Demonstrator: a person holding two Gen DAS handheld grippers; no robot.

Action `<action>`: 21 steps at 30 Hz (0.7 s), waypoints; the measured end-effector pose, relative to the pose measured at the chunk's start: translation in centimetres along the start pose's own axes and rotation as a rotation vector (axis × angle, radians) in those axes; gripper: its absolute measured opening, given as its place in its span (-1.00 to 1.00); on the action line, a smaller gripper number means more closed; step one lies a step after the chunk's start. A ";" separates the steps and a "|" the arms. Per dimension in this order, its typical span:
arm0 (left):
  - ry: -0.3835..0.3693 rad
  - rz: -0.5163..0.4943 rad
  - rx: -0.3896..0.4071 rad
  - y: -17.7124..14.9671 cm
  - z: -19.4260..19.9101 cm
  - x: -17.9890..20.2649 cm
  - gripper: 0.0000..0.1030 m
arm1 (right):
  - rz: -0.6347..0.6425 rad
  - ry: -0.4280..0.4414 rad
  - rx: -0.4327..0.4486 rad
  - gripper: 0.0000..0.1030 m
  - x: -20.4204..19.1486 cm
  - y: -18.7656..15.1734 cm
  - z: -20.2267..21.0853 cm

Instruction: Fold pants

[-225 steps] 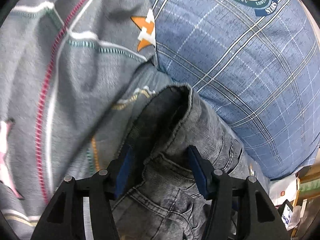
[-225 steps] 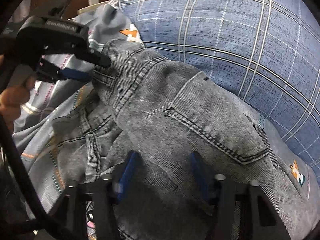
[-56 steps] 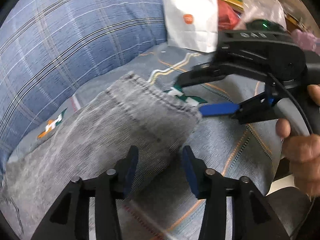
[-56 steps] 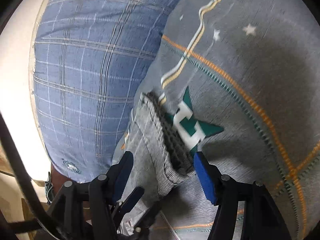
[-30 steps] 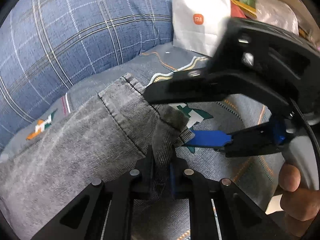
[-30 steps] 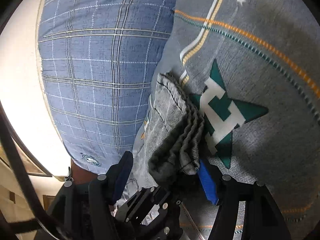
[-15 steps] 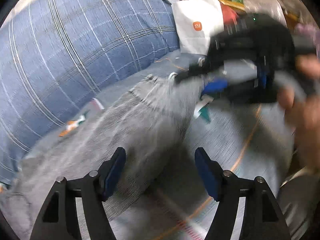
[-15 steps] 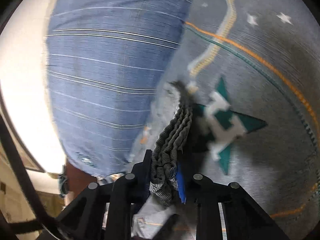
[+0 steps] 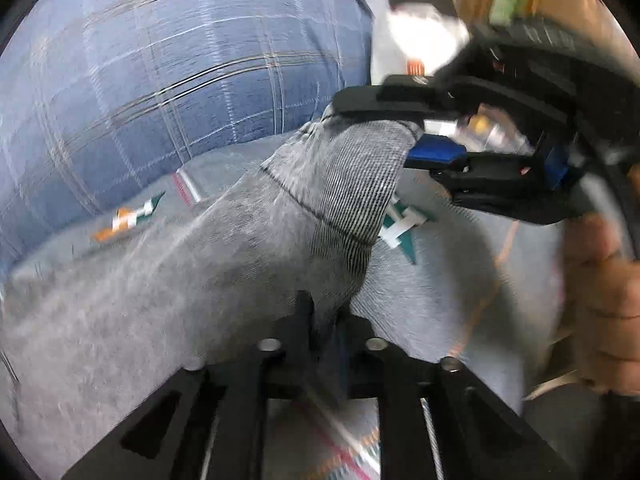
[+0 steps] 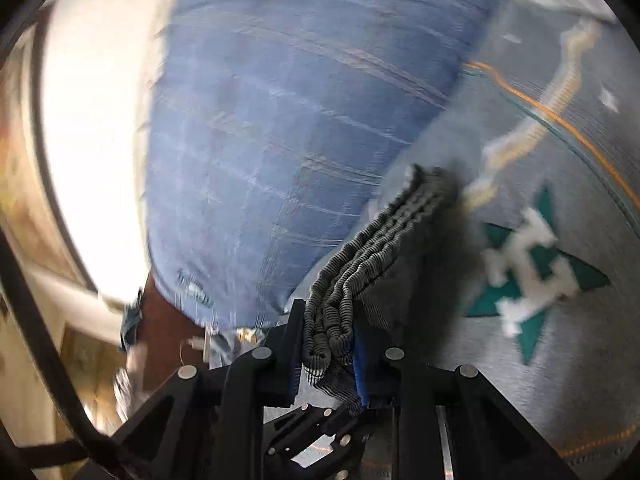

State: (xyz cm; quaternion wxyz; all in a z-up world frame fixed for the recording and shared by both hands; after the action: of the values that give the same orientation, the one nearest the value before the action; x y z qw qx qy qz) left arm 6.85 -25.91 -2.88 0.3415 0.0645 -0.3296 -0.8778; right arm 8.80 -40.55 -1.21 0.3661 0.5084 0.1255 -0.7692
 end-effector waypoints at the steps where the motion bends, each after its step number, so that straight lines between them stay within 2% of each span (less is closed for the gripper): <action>1: -0.040 0.057 -0.002 -0.5 1.3 -1.1 -0.28 | 0.037 0.009 0.002 -0.56 -1.0 -0.3 -0.2; 3: -0.108 0.148 0.061 -1.4 4.5 -3.1 0.14 | 0.121 0.032 0.008 -0.56 -3.6 -1.2 -0.7; 4: -0.120 0.174 0.085 -1.8 5.6 -3.9 0.23 | 0.149 0.037 0.003 -0.56 -4.2 -1.7 -0.6; 8: -0.097 0.361 0.119 -2.7 9.3 -10.7 0.29 | 0.290 -0.007 -0.045 -0.56 -7.6 -5.2 -3.4; 10: -0.126 0.483 0.114 -3.0 9.8 -14.1 0.33 | 0.339 -0.048 -0.075 -0.56 -7.8 -6.9 -4.6; 11: -0.166 0.556 0.101 -2.8 9.5 -15.8 0.36 | 0.362 -0.076 -0.096 -0.56 -7.9 -7.8 -5.6; 13: -0.249 0.605 0.072 -2.0 8.3 -16.8 0.52 | 0.394 -0.132 -0.137 -0.56 -7.4 -9.7 -7.5; 16: -0.388 0.656 -0.036 -0.9 4.8 -17.1 0.55 | 0.432 -0.185 -0.173 -0.56 -7.1 -11.3 -9.4; 18: -0.420 0.683 -0.078 -0.8 3.3 -16.9 0.55 | 0.452 -0.216 -0.197 -0.56 -6.6 -12.0 -10.1; 21: -0.407 0.690 -0.104 -0.4 1.7 -16.9 0.55 | 0.454 -0.246 -0.235 -0.56 -5.5 -12.6 -10.8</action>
State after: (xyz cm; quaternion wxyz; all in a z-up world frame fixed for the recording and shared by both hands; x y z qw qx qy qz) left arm 18.86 -13.91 -3.71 0.5466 -0.2424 -0.3478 -0.7221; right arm 8.74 -23.15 -3.53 0.5979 0.3803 0.0511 -0.7037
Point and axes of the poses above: each gripper's, at about its wrist camera, not at the fingertips, and z roughly against the way its jaws point, x to its right, y to its top, the point moved 5 cm from there along -z, roughly the way its jaws point, and after that the axes turned 7 degrees about -z, right-handed, at the moved point
